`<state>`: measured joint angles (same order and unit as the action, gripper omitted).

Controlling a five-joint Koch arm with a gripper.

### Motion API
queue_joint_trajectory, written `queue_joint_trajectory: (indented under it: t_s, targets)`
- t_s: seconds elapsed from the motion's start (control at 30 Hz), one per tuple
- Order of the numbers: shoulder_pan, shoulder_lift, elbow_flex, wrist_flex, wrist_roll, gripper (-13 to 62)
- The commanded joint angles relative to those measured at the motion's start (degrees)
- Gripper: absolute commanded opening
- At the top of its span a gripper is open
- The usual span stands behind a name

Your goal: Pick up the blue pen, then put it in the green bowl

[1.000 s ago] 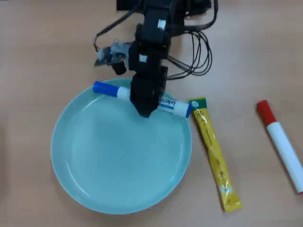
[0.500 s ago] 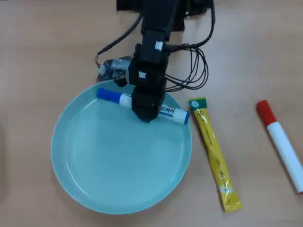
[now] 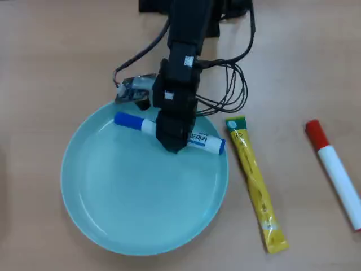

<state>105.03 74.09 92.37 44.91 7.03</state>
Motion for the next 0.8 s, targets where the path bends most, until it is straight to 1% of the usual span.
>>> queue_joint_trajectory:
  t_s: [0.0, 0.13, 0.2, 0.77]
  targets:
    - [0.26, 0.88, -5.45, -3.6, -0.44, 0.7]
    - [0.53, 0.88, -4.57, -5.01, -0.26, 11.8]
    - [0.7, 0.88, -4.31, -5.19, -0.35, 14.3]
    - [2.11, 1.76, -2.81, -4.48, 0.0, 15.5]
